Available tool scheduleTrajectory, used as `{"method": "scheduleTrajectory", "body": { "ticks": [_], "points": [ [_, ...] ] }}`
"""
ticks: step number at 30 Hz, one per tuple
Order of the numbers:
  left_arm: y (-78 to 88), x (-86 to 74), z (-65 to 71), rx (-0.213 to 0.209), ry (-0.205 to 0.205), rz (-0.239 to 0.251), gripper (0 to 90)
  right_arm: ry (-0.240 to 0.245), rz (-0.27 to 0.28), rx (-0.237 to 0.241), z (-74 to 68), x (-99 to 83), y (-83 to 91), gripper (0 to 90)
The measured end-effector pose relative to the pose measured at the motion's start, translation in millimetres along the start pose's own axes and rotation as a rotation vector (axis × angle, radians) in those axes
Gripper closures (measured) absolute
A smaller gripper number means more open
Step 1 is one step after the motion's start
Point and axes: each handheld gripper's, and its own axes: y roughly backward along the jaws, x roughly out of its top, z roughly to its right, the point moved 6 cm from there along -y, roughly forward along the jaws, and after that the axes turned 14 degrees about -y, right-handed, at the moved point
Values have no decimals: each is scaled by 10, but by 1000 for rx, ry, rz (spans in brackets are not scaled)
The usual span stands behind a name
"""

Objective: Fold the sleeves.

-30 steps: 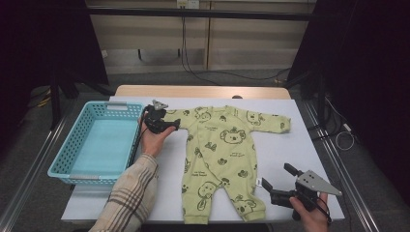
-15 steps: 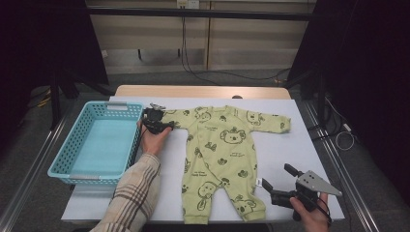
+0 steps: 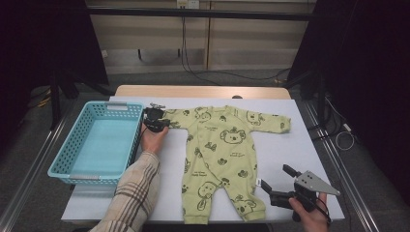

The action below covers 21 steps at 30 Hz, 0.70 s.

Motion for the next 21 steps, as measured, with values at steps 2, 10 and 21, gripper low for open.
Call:
{"method": "scheduleTrajectory", "body": {
  "ticks": [2, 10, 21],
  "points": [
    [14, 1, 11, -10, 11, -2, 894, -3, -1, -1, 2, -1, -2, 29],
    [180, 133, 49, -21, -45, 68, 895, -3, -5, -2, 3, -5, -1, 29],
    [369, 349, 141, 8, -146, 180, 896, -14, -7, 2, -7, -8, -5, 28]
  ]
}}
